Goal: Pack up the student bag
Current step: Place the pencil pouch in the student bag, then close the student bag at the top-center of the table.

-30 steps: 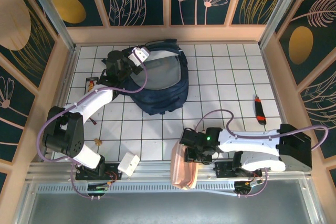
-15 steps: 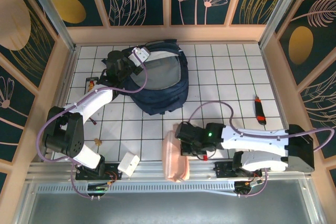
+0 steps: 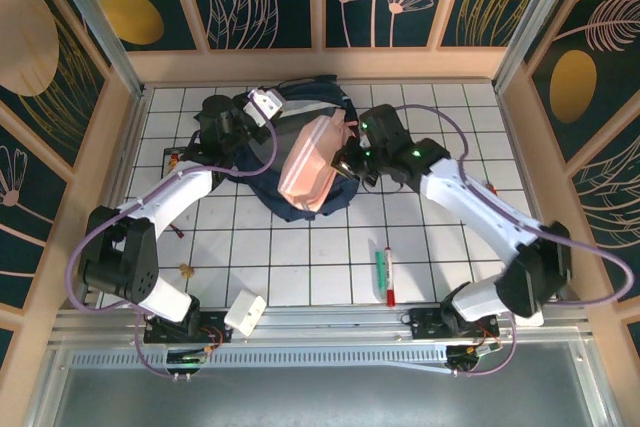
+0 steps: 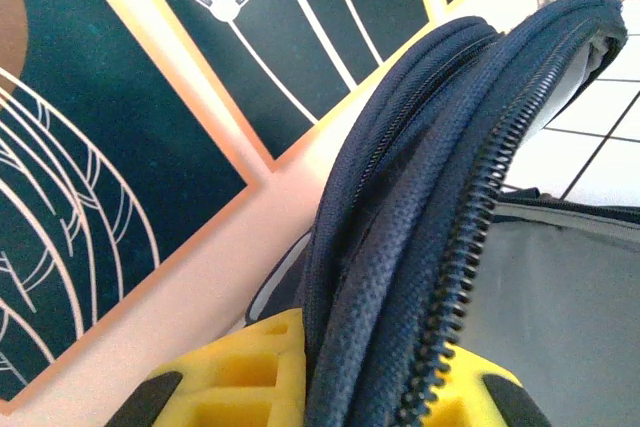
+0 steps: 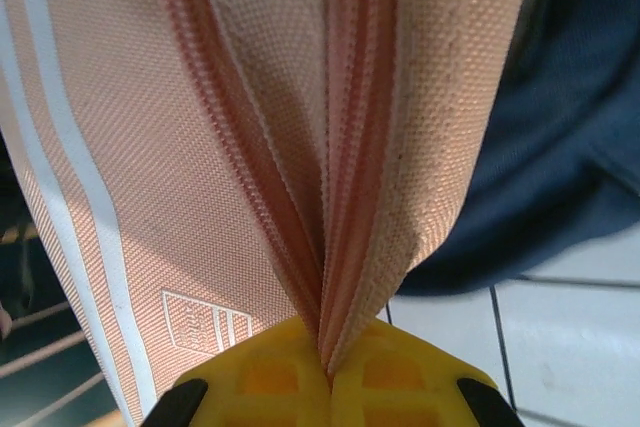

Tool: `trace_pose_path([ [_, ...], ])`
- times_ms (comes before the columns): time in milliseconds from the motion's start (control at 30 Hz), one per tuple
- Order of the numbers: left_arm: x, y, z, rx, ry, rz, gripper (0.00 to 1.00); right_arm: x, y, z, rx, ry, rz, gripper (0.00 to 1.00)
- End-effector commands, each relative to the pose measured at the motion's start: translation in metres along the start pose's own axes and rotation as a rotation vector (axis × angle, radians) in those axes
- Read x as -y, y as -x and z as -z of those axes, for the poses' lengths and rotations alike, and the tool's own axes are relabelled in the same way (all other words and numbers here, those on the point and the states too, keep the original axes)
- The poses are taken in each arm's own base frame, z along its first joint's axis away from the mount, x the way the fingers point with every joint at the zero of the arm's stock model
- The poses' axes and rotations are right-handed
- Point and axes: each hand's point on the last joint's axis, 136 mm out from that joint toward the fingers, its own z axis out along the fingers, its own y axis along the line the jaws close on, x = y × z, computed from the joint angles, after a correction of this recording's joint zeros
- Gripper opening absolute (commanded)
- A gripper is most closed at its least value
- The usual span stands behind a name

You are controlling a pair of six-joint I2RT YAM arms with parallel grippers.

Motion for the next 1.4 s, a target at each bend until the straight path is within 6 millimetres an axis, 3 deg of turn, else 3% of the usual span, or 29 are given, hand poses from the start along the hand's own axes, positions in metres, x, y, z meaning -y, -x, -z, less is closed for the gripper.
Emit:
trace_pose_path([
  [0, -0.009, 0.086, 0.028, 0.287, -0.001, -0.016, 0.0, -0.022, 0.025, -0.029, -0.022, 0.082, -0.15, 0.0],
  [100, -0.008, 0.096, 0.034, 0.32, -0.009, -0.034, 0.0, 0.01, 0.04, -0.065, -0.024, -0.109, -0.293, 0.0],
  [233, 0.006, 0.102, 0.04, 0.371, -0.051, -0.064, 0.0, 0.001, 0.06, -0.1, -0.004, -0.121, -0.433, 0.0],
  [367, 0.01, 0.108, 0.044, 0.411, -0.062, -0.042, 0.0, 0.017, 0.082, -0.122, 0.096, -0.192, -0.629, 0.0],
  [567, 0.01, 0.102, 0.041, 0.39, -0.064, 0.04, 0.0, 0.01, 0.126, -0.164, 0.24, 0.029, -0.851, 0.0],
  [600, 0.011, 0.102, 0.042, 0.392, -0.065, 0.043, 0.0, 0.009, 0.132, -0.171, 0.258, 0.033, -0.866, 0.03],
  [667, 0.009, 0.104, 0.044, 0.4, -0.056, 0.048, 0.0, -0.002, 0.144, -0.181, 0.273, 0.107, -0.843, 0.18],
  [733, 0.009, 0.092, 0.043, 0.368, -0.037, 0.066, 0.0, -0.021, 0.147, -0.184, 0.273, 0.196, -0.796, 0.4],
  [800, 0.002, 0.086, 0.041, 0.338, 0.005, 0.094, 0.0, -0.033, 0.145, -0.177, 0.264, 0.258, -0.739, 0.59],
  [867, -0.002, 0.081, 0.039, 0.307, 0.021, 0.112, 0.0, -0.04, 0.142, -0.153, 0.269, 0.328, -0.695, 0.68],
  [967, 0.0, 0.074, 0.038, 0.285, 0.015, 0.145, 0.0, -0.038, 0.127, -0.112, 0.246, 0.335, -0.566, 0.7],
  [1133, 0.011, 0.063, 0.031, 0.252, -0.042, 0.199, 0.0, -0.049, 0.098, -0.038, 0.279, 0.314, -0.067, 0.68],
  [1167, 0.013, 0.061, 0.03, 0.246, -0.051, 0.206, 0.07, -0.045, 0.095, -0.03, 0.294, 0.275, 0.014, 0.68],
  [1267, 0.019, 0.052, 0.03, 0.203, -0.075, 0.221, 0.79, -0.015, 0.093, -0.012, 0.374, 0.122, 0.244, 0.68],
  [1300, 0.018, 0.048, 0.032, 0.178, -0.065, 0.24, 0.92, -0.007, 0.094, -0.005, 0.399, 0.086, 0.299, 0.68],
  [1367, 0.02, 0.042, 0.038, 0.123, -0.08, 0.28, 0.99, -0.004, 0.09, 0.006, 0.413, 0.06, 0.4, 0.68],
])
